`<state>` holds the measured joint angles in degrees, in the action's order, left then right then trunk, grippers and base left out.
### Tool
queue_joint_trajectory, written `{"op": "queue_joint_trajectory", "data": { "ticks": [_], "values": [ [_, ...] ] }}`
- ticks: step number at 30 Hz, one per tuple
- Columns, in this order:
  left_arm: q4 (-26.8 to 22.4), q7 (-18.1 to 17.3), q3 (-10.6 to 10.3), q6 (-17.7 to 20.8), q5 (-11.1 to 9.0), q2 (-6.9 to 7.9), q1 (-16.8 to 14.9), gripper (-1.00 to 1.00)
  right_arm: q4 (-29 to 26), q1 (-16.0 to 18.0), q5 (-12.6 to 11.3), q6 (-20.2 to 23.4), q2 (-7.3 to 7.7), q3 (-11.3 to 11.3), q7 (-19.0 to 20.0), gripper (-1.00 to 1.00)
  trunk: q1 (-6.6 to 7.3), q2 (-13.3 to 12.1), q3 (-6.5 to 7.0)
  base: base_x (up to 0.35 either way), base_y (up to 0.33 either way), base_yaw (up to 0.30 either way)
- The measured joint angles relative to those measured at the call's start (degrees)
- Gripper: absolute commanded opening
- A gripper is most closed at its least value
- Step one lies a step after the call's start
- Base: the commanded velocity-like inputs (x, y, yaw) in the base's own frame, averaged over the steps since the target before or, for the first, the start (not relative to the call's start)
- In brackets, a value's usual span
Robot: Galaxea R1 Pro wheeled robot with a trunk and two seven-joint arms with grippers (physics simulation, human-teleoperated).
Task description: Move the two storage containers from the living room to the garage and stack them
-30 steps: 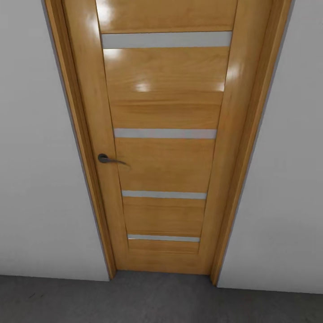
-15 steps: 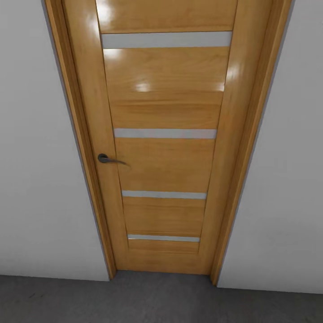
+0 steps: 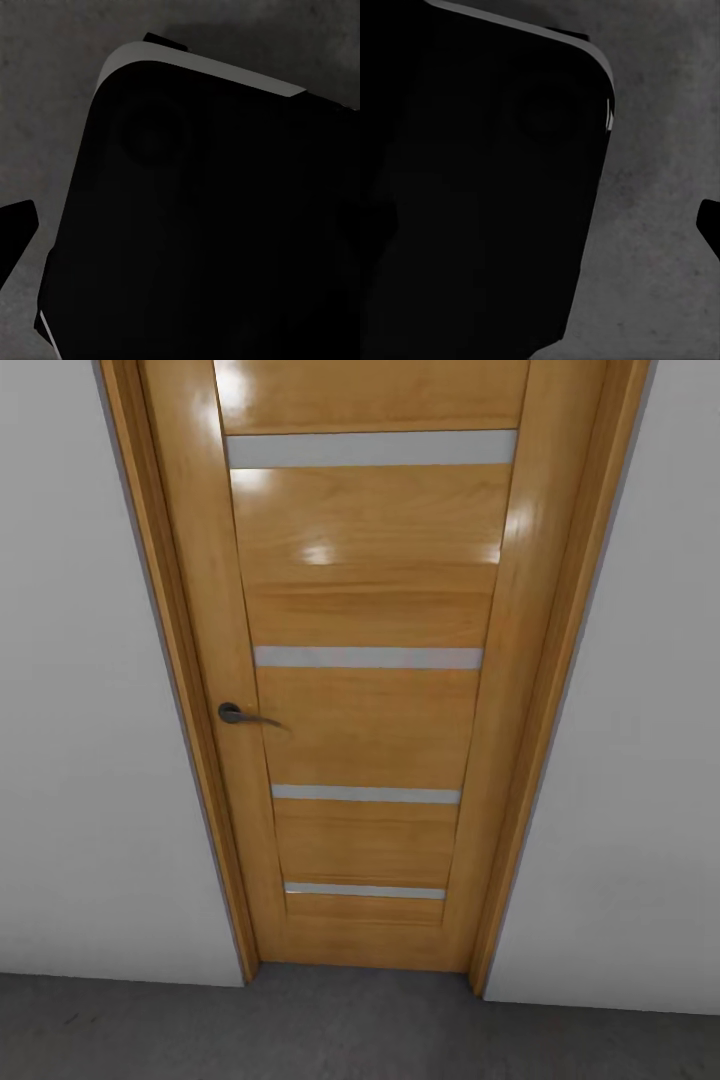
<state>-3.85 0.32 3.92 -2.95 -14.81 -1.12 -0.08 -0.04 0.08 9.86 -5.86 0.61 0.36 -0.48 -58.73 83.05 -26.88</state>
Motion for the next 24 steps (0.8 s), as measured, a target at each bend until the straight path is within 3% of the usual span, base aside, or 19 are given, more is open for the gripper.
{"op": "queue_joint_trajectory", "data": {
  "ticks": [18, 24],
  "values": [
    [0.0, 0.0, -0.1, 0.0, 0.1, 0.01, 0.0, 1.0, -0.1, 0.0, -0.1, 0.4, -0.09, -0.3, 0.1, 1.0, 0.0, 0.0, 0.0, 0.0, 0.0, 0.0],
    [0.1, 0.0, -0.1, 0.0, 0.1, -0.07, 0.0, 1.0, -6.7, 0.0, 0.2, 0.6, -0.66, -0.4, 0.2, 1.0, 0.0, 0.0, 0.0, 0.0, 0.0, 0.0]
  ]
}}
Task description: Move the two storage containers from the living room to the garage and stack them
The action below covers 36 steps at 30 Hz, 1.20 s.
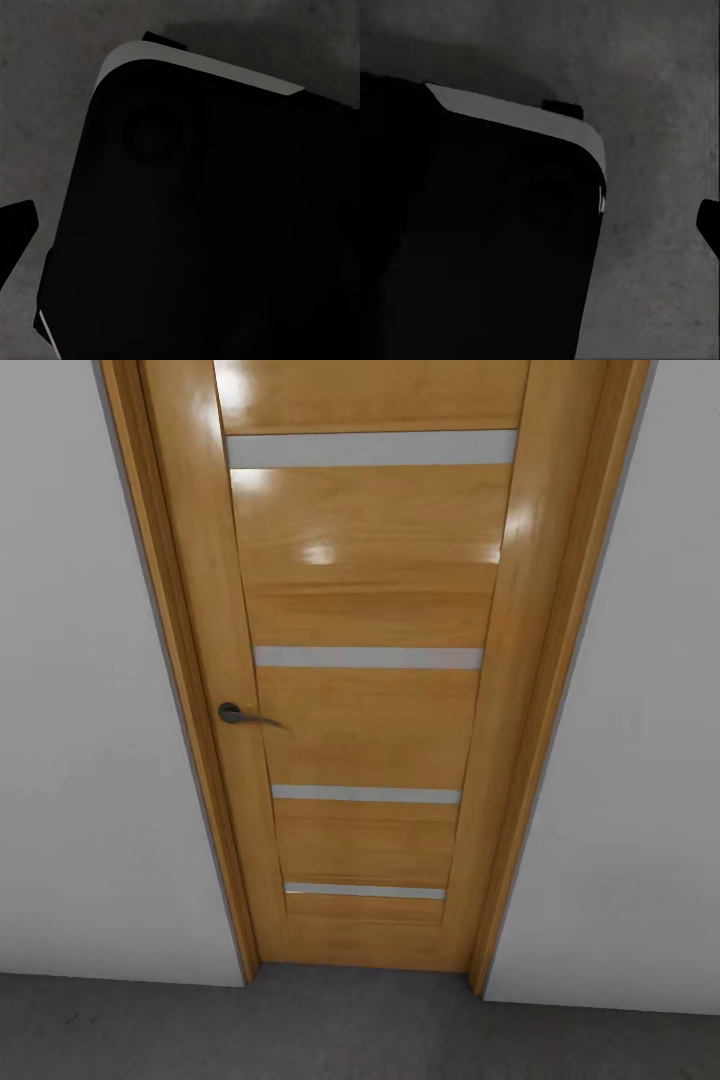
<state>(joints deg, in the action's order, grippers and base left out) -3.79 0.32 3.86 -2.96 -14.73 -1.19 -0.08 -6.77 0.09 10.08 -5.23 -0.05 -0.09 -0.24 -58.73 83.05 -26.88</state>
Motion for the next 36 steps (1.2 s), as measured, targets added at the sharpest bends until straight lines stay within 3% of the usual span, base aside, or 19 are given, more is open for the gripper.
{"op": "queue_joint_trajectory", "data": {
  "ticks": [1, 2, 4, 8, 9, 10, 11, 12, 13, 14, 15, 16, 17, 23, 29, 36],
  "values": [
    [0.0, 0.0, 0.0, 0.0, 0.0, -0.01, 0.0, 1.0, -4.2, 0.0, 0.0, 0.3, -0.58, 0.1, 0.0, 1.0, 0.0, 0.0, 0.01, 0.0, 0.0, 0.0],
    [0.0, 0.0, 0.0, 0.0, 0.0, -0.02, 0.0, 1.0, -11.3, 0.0, -0.1, 3.0, -2.08, 0.2, 0.1, 1.0, 0.0, 0.0, 0.01, 0.0, 0.0, 0.0],
    [0.0, 0.0, 0.0, 0.0, 0.0, -0.06, 0.0, 1.0, -17.2, 0.0, -0.1, 5.9, -3.18, 0.2, 0.0, 1.0, 0.0, 0.0, 0.01, 0.0, 0.0, 0.0],
    [0.0, 0.0, 0.0, 0.0, 0.1, -0.1, 0.0, 1.0, -22.0, 0.0, 0.7, 9.3, -5.17, 0.3, -0.3, 1.0, 0.0, 0.0, 0.01, 0.0, 0.0, 0.0],
    [0.0, 0.0, -0.1, 0.0, 0.1, -0.11, 0.0, 1.0, -27.2, 1.1, 7.2, 11.0, -8.75, 0.5, -0.3, 1.0, 0.0, 0.0, 0.0, 0.0, 0.0, 0.0],
    [0.0, 0.0, -0.1, 0.0, 0.2, -0.11, 0.0, 1.0, -33.8, 1.9, 7.8, 11.2, -9.95, 0.7, -0.3, 1.0, 0.0, 0.0, 0.02, 0.0, 0.0, 0.0],
    [0.0, 0.0, -0.2, 0.0, 0.2, -0.11, 0.0, 1.0, -34.5, 2.6, 8.2, 11.6, -9.95, 0.9, -0.2, 1.0, 0.0, 0.0, 0.01, 0.0, 0.0, 0.0],
    [0.0, 0.0, -0.2, 0.0, 0.2, -0.11, 0.0, 1.0, -41.7, 4.3, 9.7, 22.0, -9.95, 5.9, 0.1, 1.0, 0.0, 0.0, -0.01, 0.0, 0.0, 0.0],
    [0.0, 0.0, -0.2, 0.0, 0.2, -0.11, 0.0, 1.0, -46.2, 12.2, 9.9, 26.7, -9.95, 7.8, 0.2, 1.0, 0.0, 0.0, 0.02, 0.0, 0.0, 0.0],
    [0.0, 0.0, -0.2, 0.0, 0.2, -0.11, 0.0, 1.0, -48.2, 17.8, 9.8, 29.3, -9.95, 8.8, 0.2, 1.0, 0.0, 0.0, 0.02, 0.0, 0.0, 0.0],
    [0.0, 0.0, -0.2, 0.0, 0.2, -0.11, 0.0, 1.0, -52.4, 21.4, 9.0, 34.0, -9.95, 10.6, 0.3, 1.0, 0.0, 0.0, 0.02, 0.0, 0.0, 0.0],
    [0.0, 0.0, -0.2, 0.0, 0.2, -0.11, 0.0, 1.0, -53.3, 22.2, 8.7, 35.0, -9.95, 10.9, 0.3, 1.0, 0.0, 0.0, 0.01, 0.0, 0.0, 0.0],
    [0.0, 0.0, -0.2, 0.0, 0.2, -0.11, 0.0, 1.0, -54.7, 25.4, 7.4, 37.6, -9.95, 12.2, 0.3, 1.0, 0.0, 0.0, 0.01, 0.0, 0.0, 0.0],
    [0.0, 0.0, -0.2, 0.0, 0.2, -0.11, 0.0, 1.0, -56.3, 36.6, 1.3, 44.6, -9.95, 17.2, 0.3, 1.0, 0.0, 0.0, 0.01, 0.0, 0.0, 0.0],
    [0.0, 0.0, -0.1, 0.0, 0.1, -0.07, 0.0, 1.0, -56.8, 43.7, -3.0, 47.6, -9.95, 18.4, 0.3, 1.0, 0.0, 0.0, 0.01, 0.0, 0.0, 0.0],
    [0.0, 0.1, 0.0, 0.0, 0.0, -0.03, 0.0, 1.0, -60.7, 46.8, -6.4, 48.1, -9.95, 19.4, 0.3, 1.0, 0.0, 0.0, 0.01, 0.0, 0.0, 0.0]
  ]
}}
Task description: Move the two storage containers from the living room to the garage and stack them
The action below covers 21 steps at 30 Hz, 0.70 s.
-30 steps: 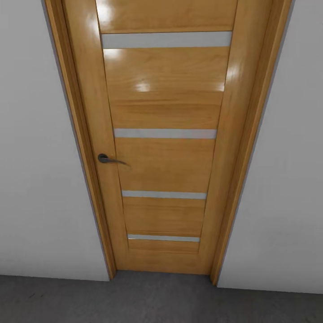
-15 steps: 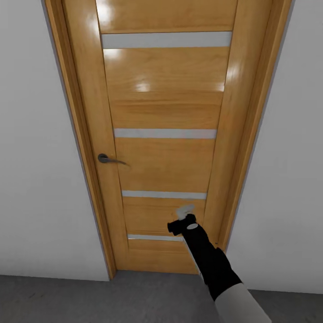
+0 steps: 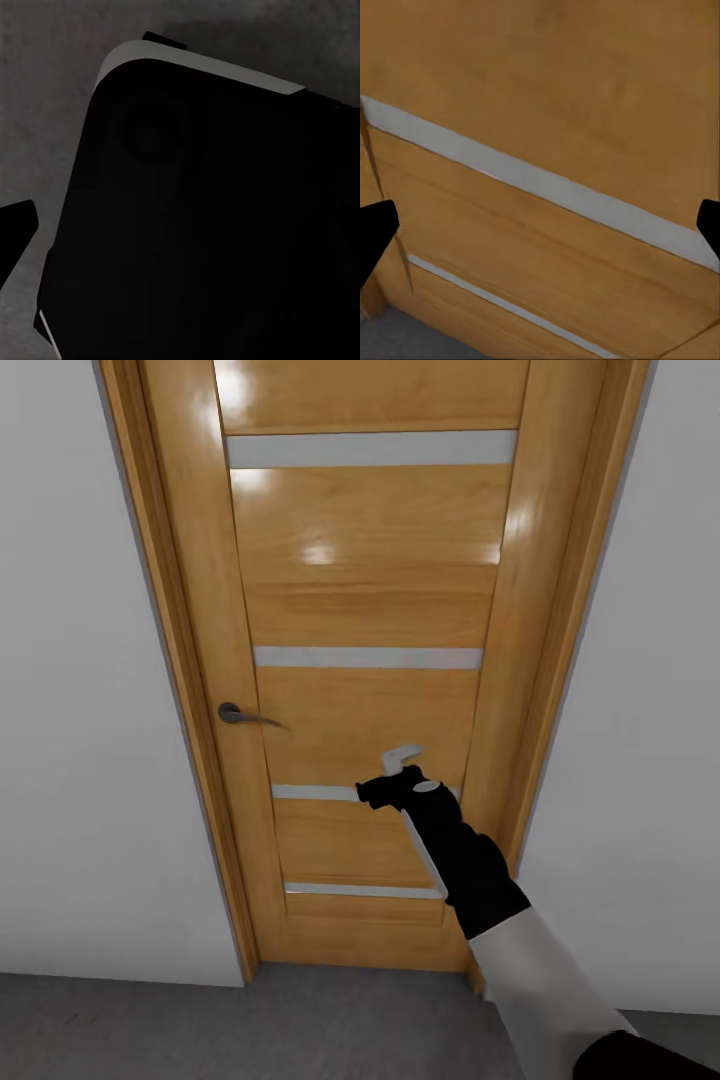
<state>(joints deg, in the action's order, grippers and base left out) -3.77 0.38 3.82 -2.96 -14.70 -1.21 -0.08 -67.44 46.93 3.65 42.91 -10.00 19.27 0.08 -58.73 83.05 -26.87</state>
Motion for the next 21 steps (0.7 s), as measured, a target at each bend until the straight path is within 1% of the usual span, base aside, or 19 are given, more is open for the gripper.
{"op": "queue_joint_trajectory", "data": {
  "ticks": [1, 2, 3, 4, 5, 9, 18, 19, 20, 21],
  "values": [
    [0.0, 0.0, 0.0, 0.0, 0.0, 0.0, 0.0, 1.0, -0.4, 0.1, -0.1, 0.0, 0.0, 0.4, 0.0, 1.0, 0.0, 0.0, 0.0, 0.0, 0.0, 0.0],
    [0.0, 0.0, 0.0, 0.0, 0.0, 0.0, 0.0, 1.0, -1.0, 0.2, -0.4, -0.2, 0.0, 1.5, -0.1, 1.0, 0.0, 0.0, 0.0, 0.0, 0.0, 0.0],
    [0.0, 0.0, 0.0, 0.0, 0.0, 0.0, 0.0, 1.0, -1.2, 0.3, -0.4, -0.2, 0.0, 2.1, -0.1, 1.0, 0.0, 0.0, 0.0, 0.103, 0.0, 0.0],
    [0.0, 0.0, -0.1, 0.0, 0.1, 0.0, 0.0, 1.0, -1.7, 0.4, -0.7, -0.5, 0.0, 4.2, -0.1, 1.0, 0.01, 0.0, 0.0, 0.181, 0.0, 0.0],
    [0.0, -0.1, -0.2, 0.0, 0.2, 0.0, 0.0, 1.0, -1.9, 0.4, -0.7, -0.6, 0.0, 4.8, -0.1, 1.0, 0.02, 0.0, 0.0, 0.209, 0.0, 0.0],
    [0.0, -0.2, -0.5, 0.0, 0.6, -0.02, 0.0, 1.0, -2.0, 0.5, -0.8, -0.7, 0.0, 5.6, -0.2, 1.0, 0.03, 0.0, 0.0, 0.28, 0.0, 0.0],
    [0.0, -0.2, -0.5, 0.1, 0.7, -0.04, 0.0, 1.0, -2.1, 0.5, -0.8, -1.8, 0.0, 6.0, 0.1, 1.0, 0.03, 0.0, 0.0, 0.317, 0.0, 0.0],
    [0.0, -0.2, -0.5, 0.1, 0.7, -0.06, 0.0, 1.0, -2.1, 0.5, -0.8, -2.4, 0.0, 6.8, 0.1, 1.0, 0.03, 0.0, 0.0, 0.322, 0.0, 0.0],
    [0.0, -0.2, -0.5, 0.1, 0.7, -0.03, 0.0, 1.0, -2.1, 0.5, -0.8, -3.3, 0.0, 8.2, 0.1, 1.0, 0.03, 0.0, 0.0, 0.322, 0.0, 0.0],
    [0.0, -0.2, -0.5, 0.1, 0.7, -0.02, 0.0, 1.0, -2.0, 0.5, -0.8, -3.6, 0.0, 8.8, 0.1, 1.0, 0.03, 0.0, 0.0, 0.322, 0.0, 0.0]
  ]
}}
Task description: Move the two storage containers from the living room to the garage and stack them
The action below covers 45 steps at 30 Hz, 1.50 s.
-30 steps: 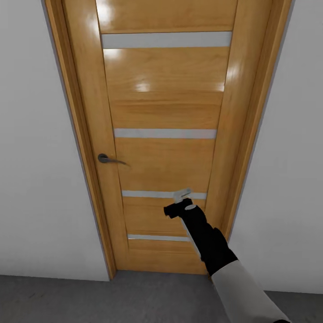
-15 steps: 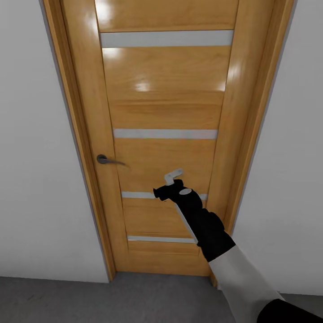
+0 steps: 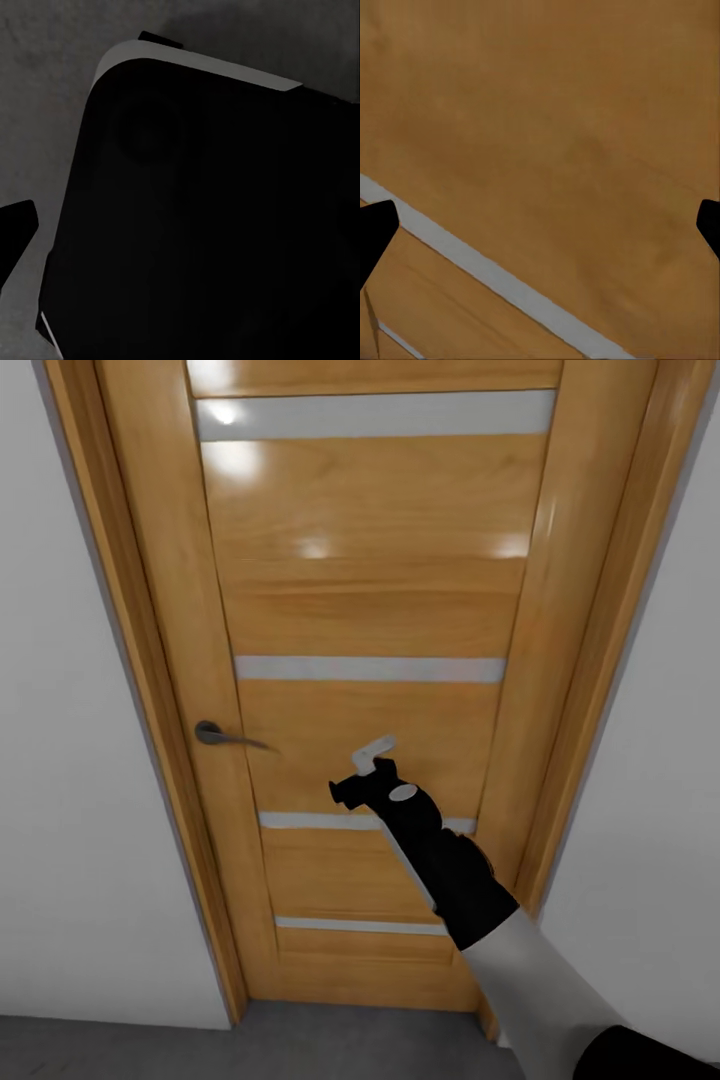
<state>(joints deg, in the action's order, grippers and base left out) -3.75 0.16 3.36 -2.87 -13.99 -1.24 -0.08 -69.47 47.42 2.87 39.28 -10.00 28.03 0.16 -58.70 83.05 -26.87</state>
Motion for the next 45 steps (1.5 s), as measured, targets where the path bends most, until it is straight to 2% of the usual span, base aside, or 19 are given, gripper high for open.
{"op": "queue_joint_trajectory", "data": {
  "ticks": [3, 8, 13, 25, 26, 28, 29, 32, 34, 38, 39, 42, 44, 45],
  "values": [
    [0.0, 0.0, 0.0, 0.0, 0.0, -0.03, 0.0, 1.0, 0.1, 0.0, 0.0, -1.1, 0.0, 2.4, 0.0, 1.0, 0.0, 0.0, 0.0, 0.322, 0.0, 0.0],
    [0.0, 0.0, 0.0, 0.0, 0.0, -0.02, 0.0, 1.0, 0.1, 0.0, 0.1, -1.8, 0.0, 4.2, 0.0, 1.0, 0.0, 0.0, 0.0, 0.322, 0.0, 0.0],
    [0.0, 0.0, 0.0, 0.0, 0.0, 0.02, 0.0, 1.0, 0.6, 0.0, -0.5, -5.3, 0.0, 4.8, 0.1, 1.0, 0.0, 0.0, -0.01, 0.322, 0.0, 0.0],
    [0.0, 0.0, 0.0, -0.1, 0.0, 0.02, 0.0, 1.0, 1.3, 0.0, -0.2, -7.0, 0.0, 4.9, 0.1, 1.0, -0.02, 0.0, 0.0, 0.246, 0.0, 0.0],
    [0.0, 0.0, 0.0, -0.1, 0.0, 0.03, 0.0, 1.0, 4.8, 1.1, -0.5, -10.5, 0.0, 5.4, 0.1, 1.0, -0.03, 0.0, 0.0, 0.006, 0.0, 0.0],
    [0.0, 0.0, 0.0, -0.1, 0.0, 0.03, 0.0, 1.0, 13.2, 4.5, -0.5, -14.5, 0.0, 5.3, -0.1, 1.0, -0.03, 0.0, 0.0, 0.003, 0.0, 0.0],
    [0.0, 0.0, 0.0, -0.1, 0.0, 0.03, 0.0, 1.0, 15.2, 5.3, 0.1, -15.3, 0.0, 5.1, -0.3, 1.0, -0.03, 0.0, 0.0, 0.002, 0.0, 0.0],
    [0.0, 0.0, 0.0, -0.1, 0.0, 0.03, 0.0, 1.0, 23.8, 9.6, -0.3, -20.7, 0.0, 5.1, -0.4, 1.0, -0.04, 0.0, 0.0, 0.0, 0.0, 0.0],
    [0.0, 0.0, 0.0, -0.1, 0.0, 0.03, 0.0, 1.0, 26.6, 10.9, -0.5, -22.9, 0.0, 5.1, -0.4, 1.0, -0.03, 0.0, 0.0, 0.0, 0.0, 0.0],
    [0.0, 0.0, 0.0, -0.1, 0.0, 0.03, 0.0, 1.0, 29.2, 12.8, -0.6, -24.5, 0.0, 5.1, -0.4, 1.0, -0.03, 0.0, -0.01, 0.0, 0.0, 0.0],
    [0.0, 0.0, 0.0, -0.1, 0.0, 0.03, 0.0, 1.0, 28.9, 13.9, -0.8, -25.2, 0.0, 5.1, -0.3, 1.0, -0.03, 0.0, -0.01, 0.0, 0.0, 0.0],
    [0.0, 0.0, 0.1, -0.1, -0.1, 0.03, 0.0, 1.0, 26.9, 14.4, 0.0, -25.0, 0.0, 4.8, -0.5, 1.0, -0.03, 0.0, 0.0, 0.0, 0.0, 0.0],
    [-0.1, 0.1, 0.2, -0.1, -0.2, 0.03, 0.0, 1.0, 24.8, 14.1, -2.6, -24.3, 0.0, 4.9, -0.4, 1.0, -0.03, 0.0, 0.0, 0.0, 0.0, 0.0],
    [-0.1, 0.1, 0.2, -0.1, -0.3, 0.05, 0.0, 1.0, 24.5, 13.9, -4.8, -24.1, 0.0, 5.0, -0.6, 1.0, -0.03, 0.0, 0.0, 0.0, 0.0, 0.0]
  ]
}}
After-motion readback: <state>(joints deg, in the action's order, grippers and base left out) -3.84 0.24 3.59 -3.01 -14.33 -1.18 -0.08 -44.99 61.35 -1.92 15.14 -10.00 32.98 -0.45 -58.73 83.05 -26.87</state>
